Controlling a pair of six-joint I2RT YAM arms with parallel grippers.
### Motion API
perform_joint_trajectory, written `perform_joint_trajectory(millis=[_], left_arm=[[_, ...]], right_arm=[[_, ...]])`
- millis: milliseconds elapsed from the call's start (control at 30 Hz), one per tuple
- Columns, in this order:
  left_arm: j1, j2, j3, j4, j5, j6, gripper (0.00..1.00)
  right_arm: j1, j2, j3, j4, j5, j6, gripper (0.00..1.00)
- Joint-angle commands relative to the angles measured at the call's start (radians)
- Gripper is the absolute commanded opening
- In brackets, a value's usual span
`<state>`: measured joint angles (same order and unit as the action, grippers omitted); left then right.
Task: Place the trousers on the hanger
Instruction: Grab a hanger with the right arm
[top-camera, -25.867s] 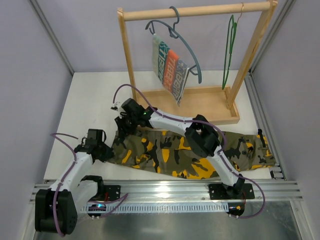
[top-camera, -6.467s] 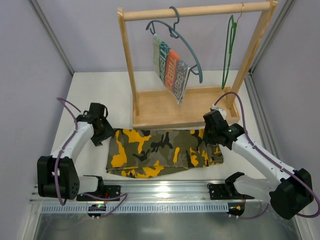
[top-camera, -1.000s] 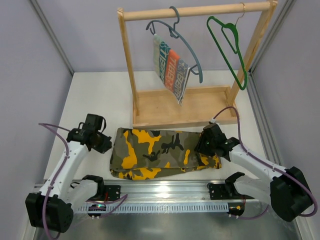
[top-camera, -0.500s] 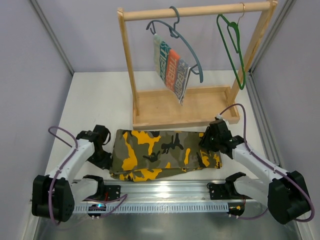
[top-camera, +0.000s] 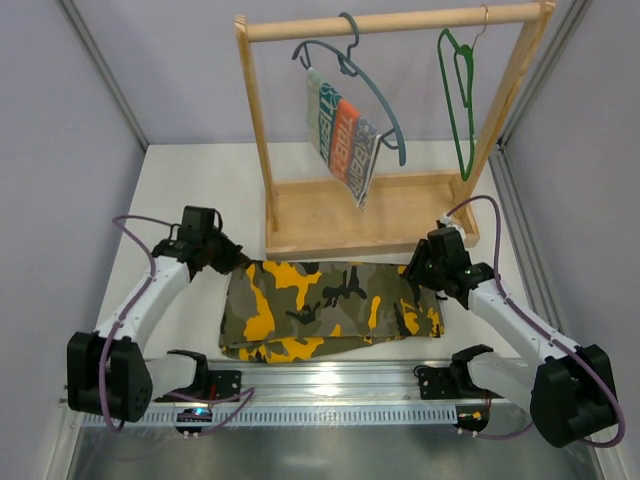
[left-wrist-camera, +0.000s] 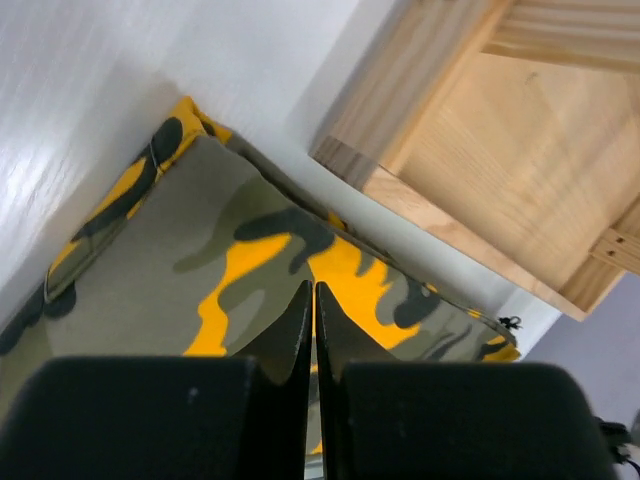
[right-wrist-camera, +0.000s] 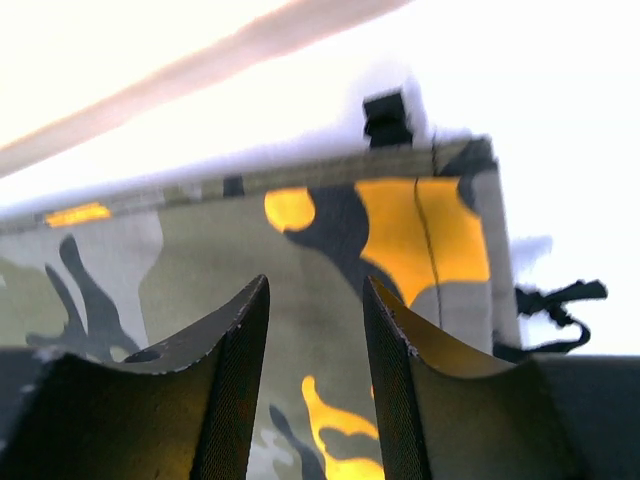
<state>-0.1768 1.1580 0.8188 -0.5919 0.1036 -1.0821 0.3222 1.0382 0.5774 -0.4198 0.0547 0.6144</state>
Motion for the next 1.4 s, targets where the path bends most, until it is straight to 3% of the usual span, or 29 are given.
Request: perform_joint_trajectory(millis=[0,233,367,533,567,600,667,733,767,867,1033,1167,1367], left_arm=[[0.019,0.133,-0.032,0.124,0.061,0.050,0.01],[0.112,0.259,-0.057,0.078,-0.047,0.065,0.00],[0.112,0.247,-0.006,-0.006,-0.168,0.071,0.00],[0.115,0.149,0.095,-0.008,-0.061,0.188,0.03],[0.115,0.094,0.112,-0.008,-0.047,0.232,0.11],[0.114,0.062,0.131,-0.008,-0.012,0.257,0.32],[0.115,-0.007,0.196,-0.015,0.021,0.306,0.53],[0.115,-0.038,0.239,-0.014,0.092,0.361,0.91],[0.115,-0.052,0.268,-0.011,0.117,0.370,1.00],[0.115,-0.081,0.281,0.001,0.224,0.372,1.00],[0.114,-0.069,0.186,0.162,0.379,0.289,1.00],[0.115,-0.037,0.151,0.231,0.571,0.338,1.00],[0.114,-0.119,0.105,0.288,0.579,0.378,1.00]], right_arm=[[-0.025,0.040,0.021,0.084,0.056,-0.022,0.46],[-0.034,0.158,0.021,0.096,0.119,-0.064,0.46],[-0.035,0.053,0.051,0.021,0.122,-0.093,0.46],[-0.028,-0.101,0.160,-0.117,0.074,-0.123,0.48],[-0.026,-0.133,0.177,-0.157,0.065,-0.127,0.49],[-0.025,-0.159,0.197,-0.175,0.047,-0.130,0.50],[-0.026,-0.228,0.272,-0.224,-0.021,-0.153,0.54],[-0.026,-0.272,0.364,-0.241,-0.124,-0.174,0.61],[-0.025,-0.279,0.404,-0.270,-0.153,-0.198,0.68],[-0.025,-0.251,0.620,-0.408,-0.090,-0.208,0.82],[-0.026,-0.133,1.006,-0.568,0.157,-0.203,0.93],[-0.025,-0.054,1.156,-0.519,0.275,-0.208,0.98],[-0.023,0.072,1.185,-0.305,0.335,-0.237,0.96]])
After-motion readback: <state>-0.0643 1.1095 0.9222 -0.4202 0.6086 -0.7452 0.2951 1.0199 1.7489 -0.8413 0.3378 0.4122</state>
